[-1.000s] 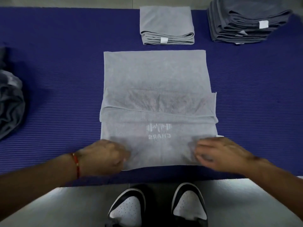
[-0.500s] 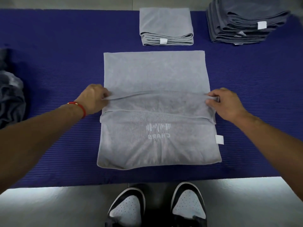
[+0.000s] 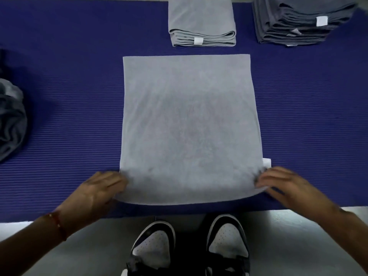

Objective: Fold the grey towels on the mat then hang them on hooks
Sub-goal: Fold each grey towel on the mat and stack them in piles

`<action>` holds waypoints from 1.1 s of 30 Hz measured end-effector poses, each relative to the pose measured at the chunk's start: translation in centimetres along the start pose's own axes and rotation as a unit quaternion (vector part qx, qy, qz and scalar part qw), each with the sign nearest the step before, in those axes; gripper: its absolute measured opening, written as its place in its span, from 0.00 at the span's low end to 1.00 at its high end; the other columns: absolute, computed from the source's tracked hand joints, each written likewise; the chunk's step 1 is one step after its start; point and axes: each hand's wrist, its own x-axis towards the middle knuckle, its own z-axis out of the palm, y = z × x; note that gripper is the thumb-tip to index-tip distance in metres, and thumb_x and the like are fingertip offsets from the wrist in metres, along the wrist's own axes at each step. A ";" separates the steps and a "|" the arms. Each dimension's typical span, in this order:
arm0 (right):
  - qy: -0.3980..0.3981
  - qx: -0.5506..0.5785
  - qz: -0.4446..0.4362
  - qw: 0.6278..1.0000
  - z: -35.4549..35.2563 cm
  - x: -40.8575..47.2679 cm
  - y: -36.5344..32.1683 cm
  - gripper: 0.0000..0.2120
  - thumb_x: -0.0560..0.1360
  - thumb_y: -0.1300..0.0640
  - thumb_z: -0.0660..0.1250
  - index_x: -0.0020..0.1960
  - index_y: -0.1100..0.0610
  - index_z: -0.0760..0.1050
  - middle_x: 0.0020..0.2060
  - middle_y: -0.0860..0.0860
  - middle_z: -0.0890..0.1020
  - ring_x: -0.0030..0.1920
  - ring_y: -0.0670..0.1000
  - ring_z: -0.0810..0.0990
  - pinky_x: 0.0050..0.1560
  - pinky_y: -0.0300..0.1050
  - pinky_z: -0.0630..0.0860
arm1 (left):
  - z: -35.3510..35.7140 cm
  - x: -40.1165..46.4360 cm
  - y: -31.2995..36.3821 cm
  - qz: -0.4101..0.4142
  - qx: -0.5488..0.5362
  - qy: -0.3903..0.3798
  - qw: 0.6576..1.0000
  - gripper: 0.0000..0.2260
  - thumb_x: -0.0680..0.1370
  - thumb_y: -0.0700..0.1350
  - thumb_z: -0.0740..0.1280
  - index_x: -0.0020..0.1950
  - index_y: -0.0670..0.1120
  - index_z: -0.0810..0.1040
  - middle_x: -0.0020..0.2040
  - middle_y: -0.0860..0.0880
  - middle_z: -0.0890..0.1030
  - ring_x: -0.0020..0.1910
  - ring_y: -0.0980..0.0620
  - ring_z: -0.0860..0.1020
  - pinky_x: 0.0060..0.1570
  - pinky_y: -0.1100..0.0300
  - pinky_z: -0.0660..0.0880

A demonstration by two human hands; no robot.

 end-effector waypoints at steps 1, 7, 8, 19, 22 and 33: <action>0.006 -0.027 -0.012 1.000 0.8 -0.4 0.1 0.10 0.78 0.49 0.68 0.58 0.48 0.81 0.56 0.41 0.78 0.58 0.45 0.77 0.58 0.47 0.76 | 0.2 0.0 0.2 0.003 -0.001 0.005 1.000 0.14 0.72 0.47 0.67 0.56 0.47 0.80 0.57 0.47 0.83 0.56 0.46 0.81 0.60 0.57 0.70; 0.048 -0.144 -0.013 0.988 2.7 -0.9 -0.2 0.24 0.67 0.58 0.78 0.63 0.55 0.79 0.60 0.51 0.79 0.63 0.53 0.76 0.62 0.51 0.73 | 0.9 0.4 1.4 -0.005 0.053 -0.002 0.999 0.16 0.74 0.55 0.63 0.58 0.50 0.79 0.64 0.45 0.79 0.62 0.44 0.78 0.62 0.55 0.68; 0.060 -0.156 -0.010 0.986 2.8 -0.9 -0.2 0.26 0.65 0.61 0.79 0.62 0.56 0.80 0.60 0.52 0.80 0.63 0.54 0.75 0.62 0.50 0.71 | 1.1 0.4 1.5 -0.001 0.067 0.003 0.998 0.17 0.74 0.54 0.62 0.58 0.49 0.79 0.64 0.44 0.79 0.61 0.44 0.79 0.62 0.55 0.67; 0.245 0.257 0.237 0.904 -1.2 4.2 -1.6 0.04 0.80 0.53 0.69 0.52 0.44 0.78 0.49 0.40 0.83 0.51 0.40 0.81 0.49 0.26 0.74 | -2.9 4.7 1.1 -0.308 -0.332 0.223 0.863 0.04 0.77 0.45 0.72 0.52 0.52 0.83 0.45 0.57 0.86 0.46 0.66 0.82 0.52 0.70 0.76; 0.284 0.392 0.274 0.831 -2.9 7.8 -0.9 0.08 0.80 0.53 0.69 0.58 0.50 0.77 0.50 0.45 0.86 0.53 0.45 0.84 0.54 0.38 0.81 | -4.9 7.9 -0.4 -0.325 -0.441 0.236 0.803 0.07 0.82 0.45 0.67 0.58 0.47 0.81 0.49 0.48 0.87 0.50 0.53 0.84 0.55 0.52 0.81; 0.207 0.172 0.256 0.928 -2.8 5.1 -3.0 0.05 0.82 0.40 0.55 0.56 0.37 0.65 0.45 0.41 0.78 0.43 0.43 0.78 0.37 0.42 0.70 | -5.6 4.6 1.5 -0.290 -0.536 0.108 0.785 0.11 0.85 0.46 0.58 0.64 0.49 0.75 0.56 0.47 0.85 0.56 0.47 0.84 0.51 0.49 0.83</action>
